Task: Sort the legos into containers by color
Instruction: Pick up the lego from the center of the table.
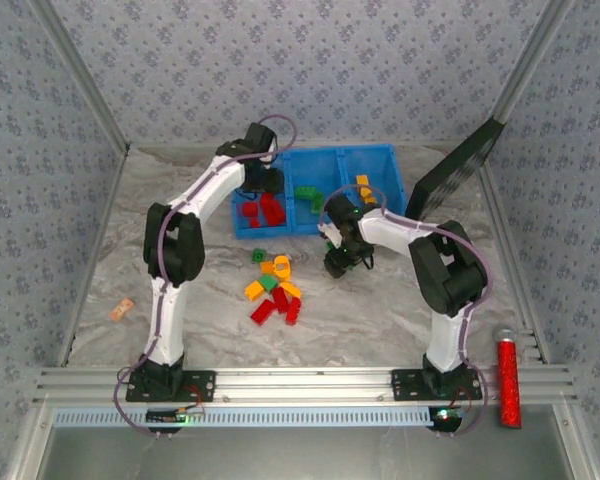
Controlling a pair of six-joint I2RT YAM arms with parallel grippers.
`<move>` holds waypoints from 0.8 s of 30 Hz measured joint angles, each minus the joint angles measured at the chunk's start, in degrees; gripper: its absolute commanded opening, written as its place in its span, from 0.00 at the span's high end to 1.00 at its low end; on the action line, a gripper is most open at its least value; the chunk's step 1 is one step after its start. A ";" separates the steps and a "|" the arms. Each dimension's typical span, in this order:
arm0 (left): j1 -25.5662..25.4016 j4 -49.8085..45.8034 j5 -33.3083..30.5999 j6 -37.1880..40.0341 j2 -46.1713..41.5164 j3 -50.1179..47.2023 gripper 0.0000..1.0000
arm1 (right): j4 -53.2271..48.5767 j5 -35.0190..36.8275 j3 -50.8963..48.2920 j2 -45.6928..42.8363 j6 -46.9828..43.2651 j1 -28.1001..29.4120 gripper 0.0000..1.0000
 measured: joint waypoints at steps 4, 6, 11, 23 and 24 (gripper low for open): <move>-0.68 -0.17 0.04 0.81 -5.55 -0.68 0.42 | 0.09 0.57 0.46 0.52 -0.09 0.76 0.47; -1.11 -0.11 -0.09 1.11 -8.66 -1.64 0.41 | 0.04 0.92 0.46 0.52 0.07 1.27 0.51; -1.90 -0.22 -0.37 1.75 -17.16 -6.80 0.40 | -0.46 2.25 0.90 1.01 0.44 2.91 0.65; -3.93 -4.55 -2.56 0.94 -37.68 -29.73 0.38 | -1.84 0.87 0.44 -0.17 3.30 5.70 0.75; -4.92 -5.35 -2.93 0.35 -40.00 -31.95 0.38 | -2.51 -0.24 0.33 -0.85 3.63 6.05 0.75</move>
